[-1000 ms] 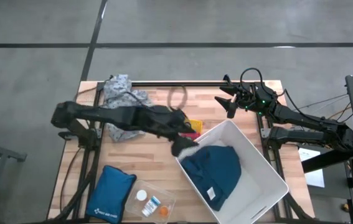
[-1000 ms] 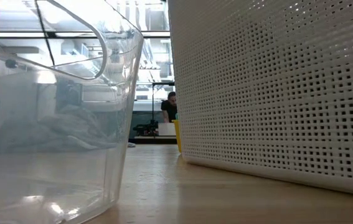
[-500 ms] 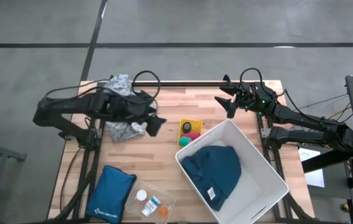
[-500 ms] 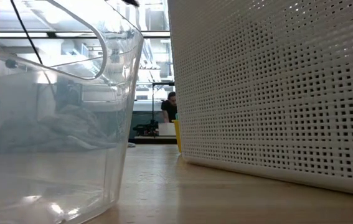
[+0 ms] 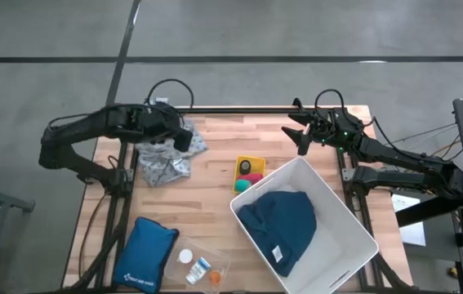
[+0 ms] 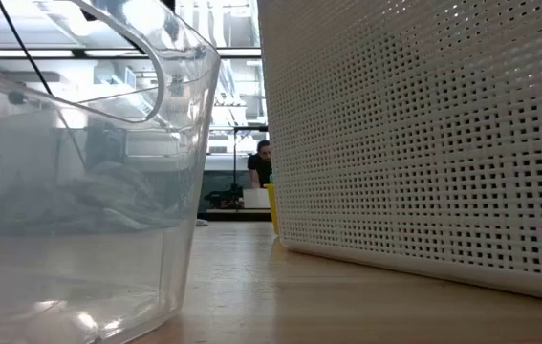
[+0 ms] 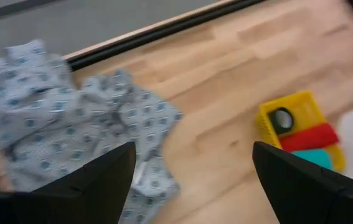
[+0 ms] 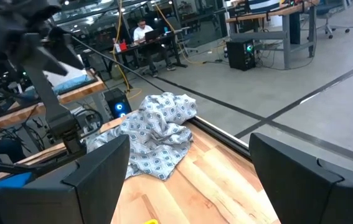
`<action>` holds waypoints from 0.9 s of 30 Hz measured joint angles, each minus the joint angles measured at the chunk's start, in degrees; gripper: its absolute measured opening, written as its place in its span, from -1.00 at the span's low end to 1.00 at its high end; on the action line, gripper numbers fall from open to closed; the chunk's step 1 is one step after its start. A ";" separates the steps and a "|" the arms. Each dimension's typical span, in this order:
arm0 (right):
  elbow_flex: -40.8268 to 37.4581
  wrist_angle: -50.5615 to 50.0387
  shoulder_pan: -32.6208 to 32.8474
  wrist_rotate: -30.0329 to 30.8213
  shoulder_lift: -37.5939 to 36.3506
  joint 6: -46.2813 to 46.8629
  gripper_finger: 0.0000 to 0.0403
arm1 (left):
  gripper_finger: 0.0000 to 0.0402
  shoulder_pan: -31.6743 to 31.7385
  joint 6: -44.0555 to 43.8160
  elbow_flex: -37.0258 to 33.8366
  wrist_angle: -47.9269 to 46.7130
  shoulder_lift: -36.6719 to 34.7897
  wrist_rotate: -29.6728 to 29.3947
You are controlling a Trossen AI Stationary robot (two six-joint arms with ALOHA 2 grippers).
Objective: Pick & place medical supplies in basket/bin
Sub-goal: Put the gray patient gown into the white bin
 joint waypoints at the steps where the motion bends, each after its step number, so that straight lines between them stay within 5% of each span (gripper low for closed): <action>1: 0.00 0.01 0.00 0.00 0.00 0.00 0.61 | 0.62 1.28 0.01 0.00 -0.82 -0.11 0.02; 17: 0.00 0.01 0.00 0.00 -0.02 0.00 0.61 | 0.62 30.65 -2.51 -11.78 -4.06 -0.07 14.20; 22: 0.00 0.01 0.00 0.00 -0.02 0.00 0.61 | 0.62 35.07 -5.31 -19.01 -0.01 -0.01 21.82; 27: 0.00 0.01 0.00 0.00 -0.02 0.00 0.61 | 0.62 35.43 -5.61 -25.80 6.97 -0.03 22.75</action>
